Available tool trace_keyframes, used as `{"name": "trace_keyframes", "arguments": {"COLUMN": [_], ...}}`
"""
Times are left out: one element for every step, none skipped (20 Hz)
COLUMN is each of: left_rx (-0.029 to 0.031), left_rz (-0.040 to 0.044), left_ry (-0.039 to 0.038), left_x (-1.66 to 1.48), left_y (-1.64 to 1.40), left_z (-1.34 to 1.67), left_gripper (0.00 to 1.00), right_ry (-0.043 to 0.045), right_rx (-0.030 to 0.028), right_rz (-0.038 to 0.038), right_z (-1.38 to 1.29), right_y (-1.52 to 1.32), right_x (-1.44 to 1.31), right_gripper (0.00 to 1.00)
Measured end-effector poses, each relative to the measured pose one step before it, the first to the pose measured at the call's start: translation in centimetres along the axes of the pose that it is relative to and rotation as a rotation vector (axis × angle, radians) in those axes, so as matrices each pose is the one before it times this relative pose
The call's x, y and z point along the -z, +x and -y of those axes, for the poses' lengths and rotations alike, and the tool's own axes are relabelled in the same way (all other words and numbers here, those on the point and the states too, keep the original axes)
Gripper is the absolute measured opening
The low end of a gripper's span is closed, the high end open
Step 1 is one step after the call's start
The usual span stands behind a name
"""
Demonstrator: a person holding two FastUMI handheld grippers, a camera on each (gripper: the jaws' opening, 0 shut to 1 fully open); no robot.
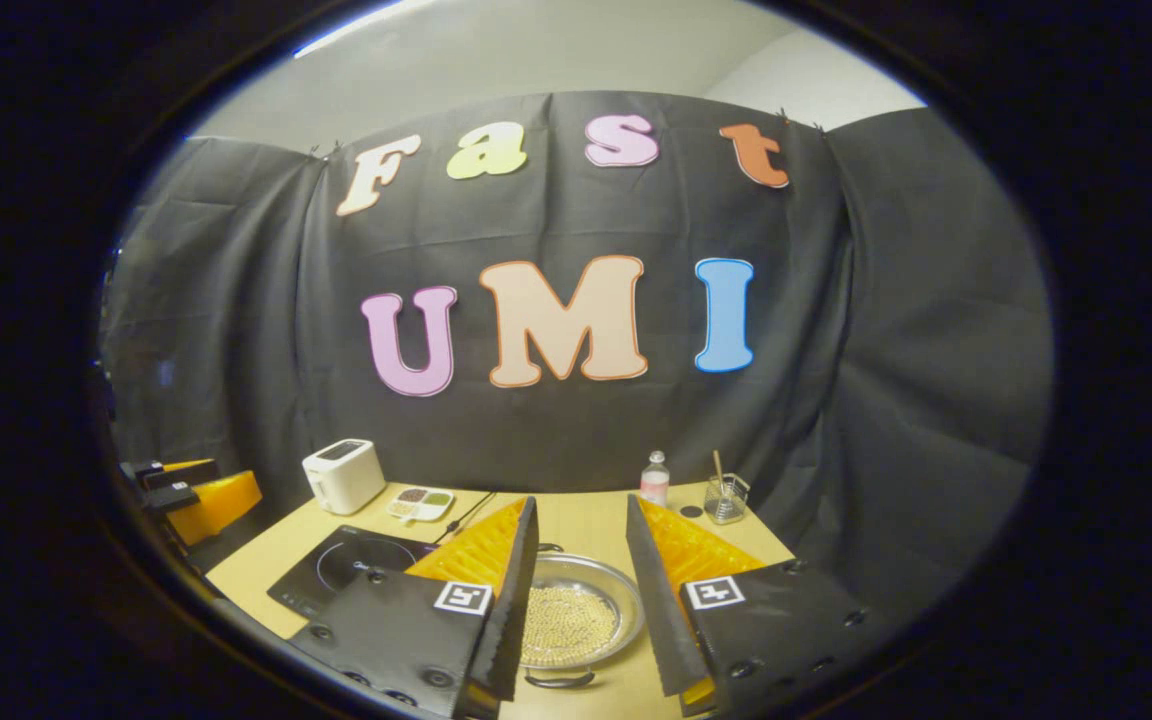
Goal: First push the handle of the pot to place it horizontally, then grasp the pot with both hands and set it on the induction cooktop.
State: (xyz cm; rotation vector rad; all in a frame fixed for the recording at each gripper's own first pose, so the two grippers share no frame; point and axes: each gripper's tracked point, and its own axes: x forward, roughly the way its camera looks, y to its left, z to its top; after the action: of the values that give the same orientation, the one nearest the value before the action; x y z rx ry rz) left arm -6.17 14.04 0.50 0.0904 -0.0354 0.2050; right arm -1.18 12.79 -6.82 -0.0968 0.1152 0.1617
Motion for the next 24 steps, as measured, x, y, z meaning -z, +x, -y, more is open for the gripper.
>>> {"name": "trace_keyframes", "arguments": {"left_rx": [0.00323,0.00150,0.00027,-0.00009,-0.00081,-0.00005,-0.00091,-0.00126,0.00051,-0.00097,-0.00212,-0.00258,-0.00300,-0.00305,-0.00312,-0.00706,-0.00607,-0.00184,-0.00640,-0.00381,-0.00591,-0.00378,-0.00575,-0.00539], "left_rz": [-0.00438,-0.00566,-0.00544,-0.00128,-0.00050,-0.00138,0.00020,0.00210,0.00317,0.00194,0.00131,0.00221,0.00044,-0.00113,-0.00273,-0.00385,-0.00416,0.00097,0.00192,0.00239,0.00347,0.00333,-0.00040,-0.00635], "left_ry": [-0.00343,-0.00344,-0.00076,0.00068,0.00169,0.00229,-0.00014,-0.00062,-0.00068,0.00159,0.00307,0.00302,0.00155,-0.00037,-0.00132,-0.00177,-0.00312,-0.00482,-0.00253,0.00305,0.01120,0.01131,0.01184,0.00904], "left_x": [0.156,0.258,0.127,0.167,0.011,0.079,-0.009,-0.052,-0.119,-0.026,0.000,0.043,0.012,0.159,0.144,0.217,0.132,0.062,-0.179,-0.052,-0.285,0.043,-0.096,0.169], "left_y": [0.165,0.005,0.065,0.157,0.005,0.008,-0.062,0.015,0.045,-0.019,0.010,-0.074,-0.082,-0.038,0.009,-0.100,-0.057,-0.035,-0.010,0.003,0.035,0.077,0.119,0.194], "left_z": [-0.145,-0.234,-0.245,-0.170,-0.233,-0.171,-0.231,-0.073,-0.090,-0.198,-0.195,-0.194,-0.189,-0.207,-0.163,-0.290,-0.240,-0.170,-0.173,-0.264,-0.249,-0.201,-0.150,-0.048], "left_gripper": [0.96,0.92,0.92,0.96,0.96,0.96,0.96,0.92,0.92,0.92,0.92,0.92,0.92,0.92,0.92,0.92,0.92,0.96,0.92,0.92,0.92,0.92,0.92,0.92], "right_ry": [-0.01299,0.01098,0.01722,0.01153,-0.00140,-0.00836,-0.00966,0.01006,0.01140,0.00934,0.00303,-0.00012,0.00083,0.00317,0.00493,0.00616,0.00817,0.00744,0.00501,0.00377,0.00528,0.00828,0.00801,0.00624], "right_rx": [0.04015,0.01700,-0.01770,-0.00387,0.00287,0.00190,0.04529,-0.00964,-0.01262,-0.00497,-0.00277,-0.00426,-0.00479,-0.00986,-0.01115,-0.01492,-0.01676,-0.00926,-0.00816,-0.00793,-0.01054,-0.01360,-0.01187,-0.01038], "right_rz": [0.00241,-0.00302,-0.00989,-0.01375,-0.00703,-0.00473,-0.00579,-0.01580,-0.02575,-0.01813,-0.01773,-0.02181,-0.02231,-0.02416,-0.02438,-0.02366,-0.02660,-0.03035,-0.02735,-0.02733,-0.03005,-0.03415,-0.03575,-0.03570], "right_z": [0.744,-0.014,-0.997,-0.419,-0.004,0.172,0.642,0.209,-0.585,-0.190,0.065,-0.104,-0.117,-0.266,-0.417,-0.400,-0.403,-0.269,-0.204,-0.308,-0.277,-0.316,-0.223,-0.130], "right_y": [1.014,-0.825,-0.188,-0.160,0.051,0.071,1.045,-0.962,0.271,0.174,-0.015,0.110,0.133,0.100,0.105,0.104,0.252,0.326,0.220,0.384,0.414,0.326,0.429,0.382], "right_x": [0.119,0.343,0.542,0.489,0.329,0.391,0.681,-0.019,1.261,0.822,0.758,0.933,1.002,0.883,0.878,0.856,1.000,0.864,0.980,0.822,0.950,0.907,1.093,0.980], "right_gripper": [0.46,0.25,0.03,0.01,0.04,0.06,0.04,0.01,0.01,0.00,0.03,0.03,0.03,0.03,0.03,0.03,0.03,0.02,0.02,0.00,0.00,0.00,0.00,0.00]}}
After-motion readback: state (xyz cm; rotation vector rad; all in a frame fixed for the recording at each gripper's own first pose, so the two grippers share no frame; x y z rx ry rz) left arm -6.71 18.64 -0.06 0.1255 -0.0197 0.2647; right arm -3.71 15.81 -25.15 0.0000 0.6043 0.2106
